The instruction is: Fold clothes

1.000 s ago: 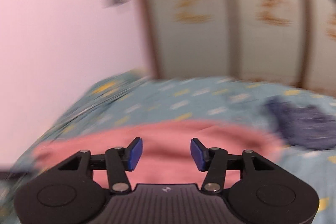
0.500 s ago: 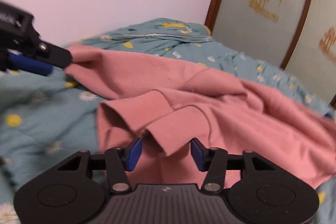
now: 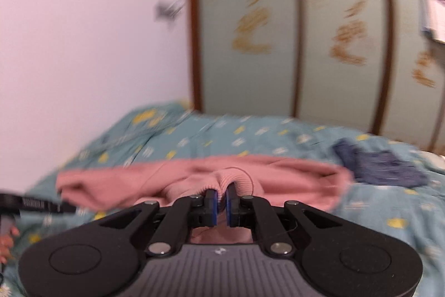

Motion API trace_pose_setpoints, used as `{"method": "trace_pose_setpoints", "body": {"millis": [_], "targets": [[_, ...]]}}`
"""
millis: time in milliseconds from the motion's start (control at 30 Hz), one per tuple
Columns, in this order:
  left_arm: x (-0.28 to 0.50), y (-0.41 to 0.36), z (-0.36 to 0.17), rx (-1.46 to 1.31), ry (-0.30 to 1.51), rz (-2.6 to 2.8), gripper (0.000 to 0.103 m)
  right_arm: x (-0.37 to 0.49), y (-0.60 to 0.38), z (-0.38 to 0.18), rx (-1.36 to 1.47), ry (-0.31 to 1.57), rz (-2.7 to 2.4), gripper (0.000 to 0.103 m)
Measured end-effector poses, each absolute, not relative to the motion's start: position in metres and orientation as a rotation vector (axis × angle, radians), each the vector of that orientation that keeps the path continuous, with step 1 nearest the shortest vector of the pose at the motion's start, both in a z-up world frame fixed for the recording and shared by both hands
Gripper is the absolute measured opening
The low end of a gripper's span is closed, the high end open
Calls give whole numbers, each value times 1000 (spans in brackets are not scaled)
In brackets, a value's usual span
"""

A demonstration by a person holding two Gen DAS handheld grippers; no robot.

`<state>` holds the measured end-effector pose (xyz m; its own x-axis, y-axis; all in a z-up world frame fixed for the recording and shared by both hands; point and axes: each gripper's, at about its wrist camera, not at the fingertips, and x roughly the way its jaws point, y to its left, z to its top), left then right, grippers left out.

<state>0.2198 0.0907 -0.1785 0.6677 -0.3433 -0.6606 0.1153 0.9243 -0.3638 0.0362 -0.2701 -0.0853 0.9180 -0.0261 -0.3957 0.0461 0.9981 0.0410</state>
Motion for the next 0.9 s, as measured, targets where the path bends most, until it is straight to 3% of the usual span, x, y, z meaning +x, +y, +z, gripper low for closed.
{"method": "trace_pose_setpoints", "body": {"millis": [267,600,667,900], "targets": [[217,85,-182,-275,832,-252,40,-79,-344,-38,151,225,-247,5],[216,79,-186,-216,847,-232,46,-92,-358,-60,142,394,-254,7],[219,82,-186,-212,843,-205,54,-93,-366,-61,175,390,-291,17],[252,114,-199,-296,894,-60,56,-103,-376,-57,169,299,-406,43]]}}
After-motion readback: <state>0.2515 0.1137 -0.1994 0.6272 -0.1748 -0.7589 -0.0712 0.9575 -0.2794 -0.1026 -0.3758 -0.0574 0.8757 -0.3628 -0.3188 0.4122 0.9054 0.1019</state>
